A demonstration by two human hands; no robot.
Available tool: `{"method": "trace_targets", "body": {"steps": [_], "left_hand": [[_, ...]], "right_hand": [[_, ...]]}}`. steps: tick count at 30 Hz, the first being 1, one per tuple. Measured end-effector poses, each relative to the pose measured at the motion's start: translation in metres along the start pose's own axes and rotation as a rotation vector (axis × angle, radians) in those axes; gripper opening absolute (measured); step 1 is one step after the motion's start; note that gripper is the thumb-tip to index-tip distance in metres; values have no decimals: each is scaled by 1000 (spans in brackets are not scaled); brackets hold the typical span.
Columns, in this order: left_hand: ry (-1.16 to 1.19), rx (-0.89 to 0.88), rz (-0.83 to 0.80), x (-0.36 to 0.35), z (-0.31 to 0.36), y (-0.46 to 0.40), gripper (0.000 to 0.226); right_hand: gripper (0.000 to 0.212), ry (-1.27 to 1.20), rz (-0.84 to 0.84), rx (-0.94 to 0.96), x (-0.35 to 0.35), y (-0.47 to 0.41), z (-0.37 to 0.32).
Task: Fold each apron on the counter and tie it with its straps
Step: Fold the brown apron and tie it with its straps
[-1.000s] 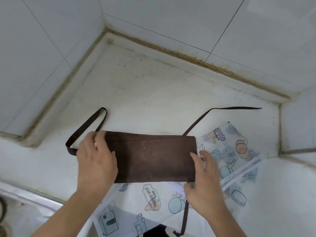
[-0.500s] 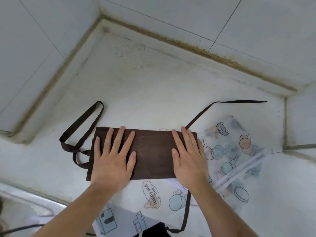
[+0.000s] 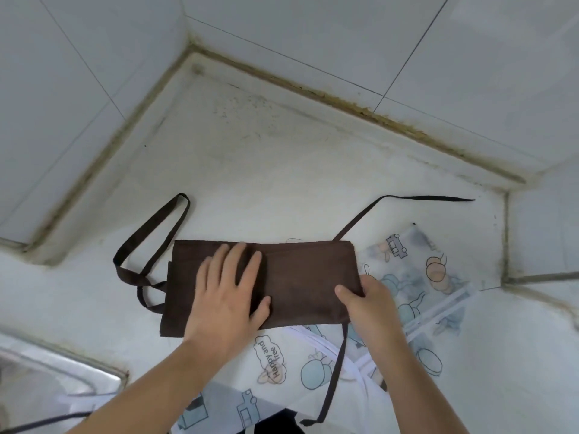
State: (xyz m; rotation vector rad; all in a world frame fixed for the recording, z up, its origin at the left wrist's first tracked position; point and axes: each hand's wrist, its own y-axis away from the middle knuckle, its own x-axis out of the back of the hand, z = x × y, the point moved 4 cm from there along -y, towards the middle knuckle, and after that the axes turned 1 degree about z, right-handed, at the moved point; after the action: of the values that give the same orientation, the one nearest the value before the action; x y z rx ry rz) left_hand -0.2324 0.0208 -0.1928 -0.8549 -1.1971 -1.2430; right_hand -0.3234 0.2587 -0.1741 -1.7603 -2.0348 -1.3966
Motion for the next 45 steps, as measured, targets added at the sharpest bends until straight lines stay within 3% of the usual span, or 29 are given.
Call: {"method": "trace_targets", "body": {"steps": [4, 9, 12, 16, 18, 20, 22, 23, 25, 27, 30, 34, 40, 42, 45], "left_hand": [[60, -103, 13, -9, 38, 6, 72], [50, -41, -32, -30, 39, -6, 99], [3, -41, -209, -22, 41, -23, 119], [45, -32, -335, -14, 41, -41, 120], [451, 96, -320, -9, 33, -47, 85], [1131, 384, -258, 5, 23, -48, 33], [1612, 603, -339, 17, 20, -46, 46], [1683, 625, -405, 23, 18, -43, 55], [1551, 608, -409, 29, 8, -41, 40], [1213, 554, -279, 27, -6, -43, 18], [837, 444, -229, 18, -16, -47, 15], [448, 393, -119, 15, -25, -46, 19], [220, 340, 115, 17, -24, -29, 40], [189, 192, 234, 21, -19, -28, 46], [183, -83, 174, 5, -6, -26, 50]], "right_hand": [[6, -137, 114, -1, 29, 7, 9], [6, -94, 285, -8, 54, 19, 32], [3, -164, 294, 57, 56, 33, 15], [29, -102, 227, 260, 32, 59, -29], [40, 20, 196, 430, 6, 72, -49], [47, 195, 156, 606, -24, 80, -64], [51, 364, 97, 726, -57, 84, -72], [53, 420, 68, 776, -72, 85, -74], [61, 501, 19, 805, -91, 84, -70], [74, 576, 20, 747, -96, 79, -61], [93, 622, 71, 621, -89, 71, -44], [90, 684, 78, 579, -88, 64, -21], [78, 673, -99, 530, -83, 63, -23], [67, 563, -123, 530, -76, 62, -36], [62, 242, -91, 546, -74, 51, -52]]}}
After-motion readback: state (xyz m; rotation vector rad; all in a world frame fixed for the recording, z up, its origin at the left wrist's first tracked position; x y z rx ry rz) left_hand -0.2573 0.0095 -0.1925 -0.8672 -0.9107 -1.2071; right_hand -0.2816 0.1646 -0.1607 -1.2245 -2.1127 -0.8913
